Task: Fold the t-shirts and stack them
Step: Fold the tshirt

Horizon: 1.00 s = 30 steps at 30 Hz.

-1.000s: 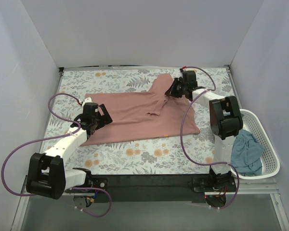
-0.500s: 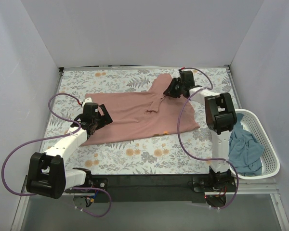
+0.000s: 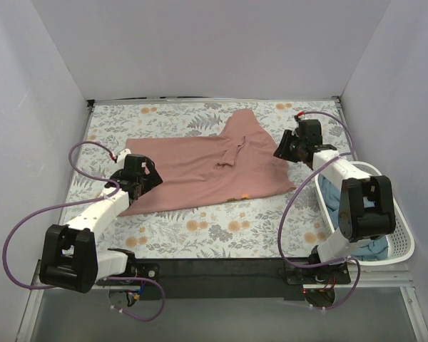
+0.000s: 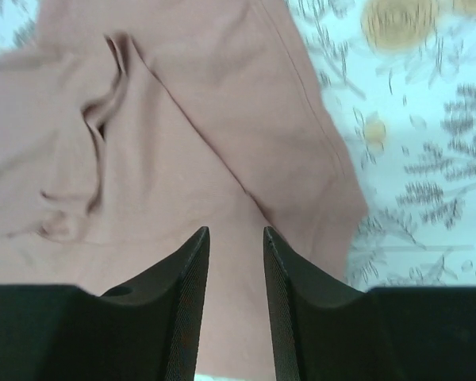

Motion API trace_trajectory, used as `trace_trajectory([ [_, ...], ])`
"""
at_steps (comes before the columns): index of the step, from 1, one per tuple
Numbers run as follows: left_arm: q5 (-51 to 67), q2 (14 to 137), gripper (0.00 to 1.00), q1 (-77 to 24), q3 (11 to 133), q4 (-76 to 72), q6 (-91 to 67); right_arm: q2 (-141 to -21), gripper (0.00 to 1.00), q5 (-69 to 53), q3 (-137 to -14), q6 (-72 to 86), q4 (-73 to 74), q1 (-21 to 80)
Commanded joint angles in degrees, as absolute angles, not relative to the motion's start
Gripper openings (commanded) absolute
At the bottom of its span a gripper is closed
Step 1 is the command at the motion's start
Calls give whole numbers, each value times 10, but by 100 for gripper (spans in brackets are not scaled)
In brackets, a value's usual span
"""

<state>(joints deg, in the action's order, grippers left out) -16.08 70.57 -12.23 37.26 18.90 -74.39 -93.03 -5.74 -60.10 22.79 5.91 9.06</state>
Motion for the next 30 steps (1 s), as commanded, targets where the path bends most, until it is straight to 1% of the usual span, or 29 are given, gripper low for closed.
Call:
trace_trajectory([
  [1,-209,708,88,-110,386,229,-781,-909,40,-73,-546,171,106,71],
  [4,-221,719,88,-98,386,250,-801,-914,39,-130,-533,141,107,52],
  [9,-236,736,87,-76,387,264,-810,-937,37,-161,-538,102,118,40],
  [13,-239,753,88,-61,388,270,-817,-948,36,-161,-535,84,126,36],
  [18,-234,787,87,-49,395,274,-821,-935,35,-146,-523,77,132,32],
  [24,-231,801,87,-45,397,277,-820,-915,33,-113,-507,69,134,27],
  [29,-234,801,87,-45,397,277,-819,-920,33,-137,-507,69,135,26],
  [30,-234,802,87,-45,397,277,-820,-918,32,-141,-505,72,135,25],
])
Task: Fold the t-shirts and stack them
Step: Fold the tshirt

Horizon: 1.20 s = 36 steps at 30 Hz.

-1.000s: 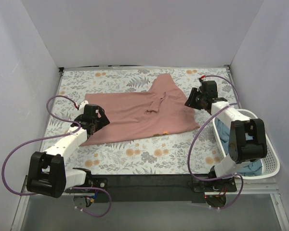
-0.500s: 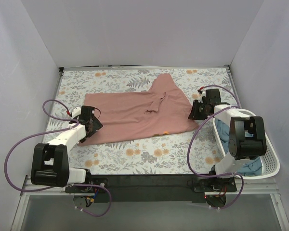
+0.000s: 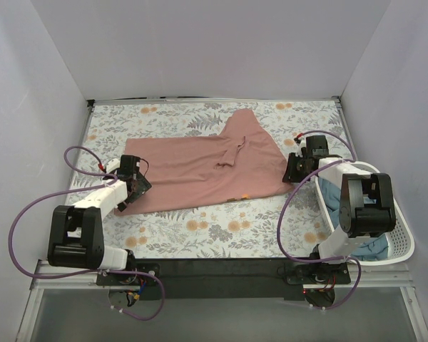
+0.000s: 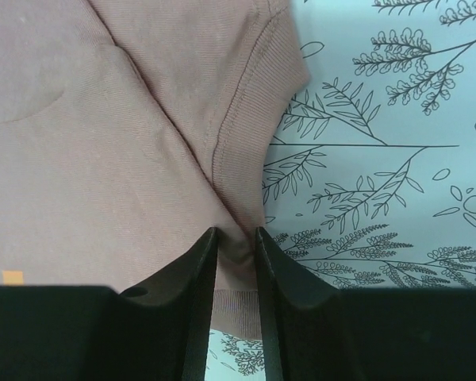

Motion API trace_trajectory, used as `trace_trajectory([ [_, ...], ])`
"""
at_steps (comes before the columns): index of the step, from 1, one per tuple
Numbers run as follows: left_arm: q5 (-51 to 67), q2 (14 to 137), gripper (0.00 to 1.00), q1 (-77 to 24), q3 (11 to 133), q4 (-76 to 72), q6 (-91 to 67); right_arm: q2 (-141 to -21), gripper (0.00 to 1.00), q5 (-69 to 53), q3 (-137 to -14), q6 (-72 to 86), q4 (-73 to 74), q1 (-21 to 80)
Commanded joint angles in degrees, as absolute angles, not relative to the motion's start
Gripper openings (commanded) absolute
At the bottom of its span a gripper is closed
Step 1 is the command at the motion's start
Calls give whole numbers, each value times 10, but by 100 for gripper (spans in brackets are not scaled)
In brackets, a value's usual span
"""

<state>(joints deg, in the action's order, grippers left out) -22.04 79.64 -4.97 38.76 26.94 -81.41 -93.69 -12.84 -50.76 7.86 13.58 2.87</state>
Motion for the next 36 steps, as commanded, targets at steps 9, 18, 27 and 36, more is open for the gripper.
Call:
trace_trajectory([
  [9,-238,811,86,-45,399,281,-820,-843,1,-99,-477,82,150,26],
  [18,-245,828,86,-44,402,290,-822,-756,1,-57,-406,105,164,11],
  [27,-253,831,86,-41,402,305,-828,-744,5,-29,-348,141,182,-32],
  [36,-251,792,88,-40,399,326,-829,-718,31,-33,-396,147,210,-18],
])
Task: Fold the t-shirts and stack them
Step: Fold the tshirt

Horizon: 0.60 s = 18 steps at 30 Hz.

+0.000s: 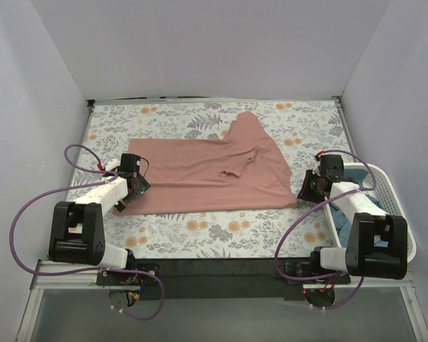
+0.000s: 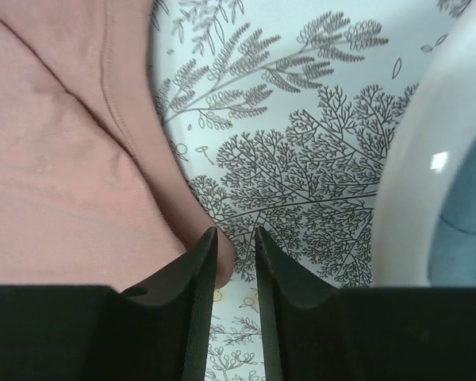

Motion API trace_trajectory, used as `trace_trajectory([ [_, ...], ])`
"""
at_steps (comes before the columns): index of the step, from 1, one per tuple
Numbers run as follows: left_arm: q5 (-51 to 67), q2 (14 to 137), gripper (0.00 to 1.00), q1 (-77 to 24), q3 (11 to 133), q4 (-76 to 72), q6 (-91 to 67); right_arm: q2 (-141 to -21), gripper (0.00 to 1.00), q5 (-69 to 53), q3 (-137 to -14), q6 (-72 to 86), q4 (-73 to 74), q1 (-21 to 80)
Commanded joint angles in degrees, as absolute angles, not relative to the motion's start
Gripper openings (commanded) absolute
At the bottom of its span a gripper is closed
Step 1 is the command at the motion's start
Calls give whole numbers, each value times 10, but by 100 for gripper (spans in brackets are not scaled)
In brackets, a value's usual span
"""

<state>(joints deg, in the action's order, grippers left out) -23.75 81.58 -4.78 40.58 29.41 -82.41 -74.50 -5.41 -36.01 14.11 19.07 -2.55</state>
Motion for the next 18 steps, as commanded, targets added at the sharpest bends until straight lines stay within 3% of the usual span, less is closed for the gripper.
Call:
trace_trajectory([
  [1,-249,782,88,-41,399,328,-830,-709,33,-32,-406,150,213,-3],
  [5,-251,768,88,-40,396,342,-838,-686,36,-41,-442,184,211,50],
  [10,-256,745,88,-40,388,358,-850,-684,42,-116,-432,267,88,115],
  [13,-251,697,88,-41,388,348,-839,-704,58,-162,-390,369,-56,134],
  [18,-208,628,91,-68,349,271,-791,-773,71,-146,-387,460,-170,174],
])
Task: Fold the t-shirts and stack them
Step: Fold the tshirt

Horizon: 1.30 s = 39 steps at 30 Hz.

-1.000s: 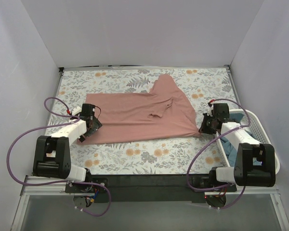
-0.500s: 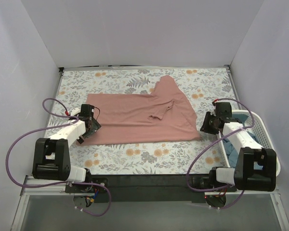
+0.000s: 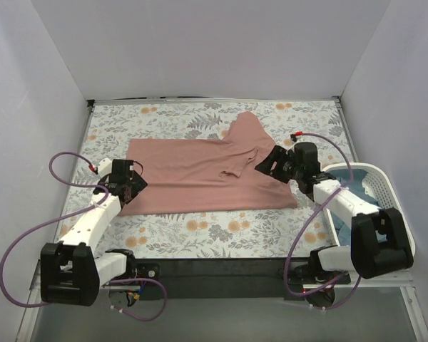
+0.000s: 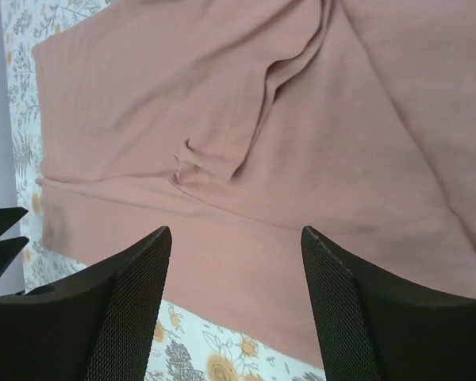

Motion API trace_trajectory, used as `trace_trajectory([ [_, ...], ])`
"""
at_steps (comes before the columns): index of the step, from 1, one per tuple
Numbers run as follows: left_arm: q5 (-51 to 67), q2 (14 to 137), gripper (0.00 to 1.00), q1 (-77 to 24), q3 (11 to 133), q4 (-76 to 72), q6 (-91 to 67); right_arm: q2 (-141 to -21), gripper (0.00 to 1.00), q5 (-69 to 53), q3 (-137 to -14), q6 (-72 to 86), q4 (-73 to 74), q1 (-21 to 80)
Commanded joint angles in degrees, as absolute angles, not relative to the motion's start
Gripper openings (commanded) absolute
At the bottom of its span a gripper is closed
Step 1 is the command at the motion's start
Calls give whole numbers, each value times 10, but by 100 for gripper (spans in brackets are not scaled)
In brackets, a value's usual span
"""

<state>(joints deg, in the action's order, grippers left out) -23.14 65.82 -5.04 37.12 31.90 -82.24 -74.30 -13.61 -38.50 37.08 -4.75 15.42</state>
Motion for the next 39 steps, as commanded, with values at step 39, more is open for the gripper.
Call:
trace_trajectory([
  [39,-159,666,92,-100,359,236,-774,-1020,70,-75,-468,579,-284,279],
])
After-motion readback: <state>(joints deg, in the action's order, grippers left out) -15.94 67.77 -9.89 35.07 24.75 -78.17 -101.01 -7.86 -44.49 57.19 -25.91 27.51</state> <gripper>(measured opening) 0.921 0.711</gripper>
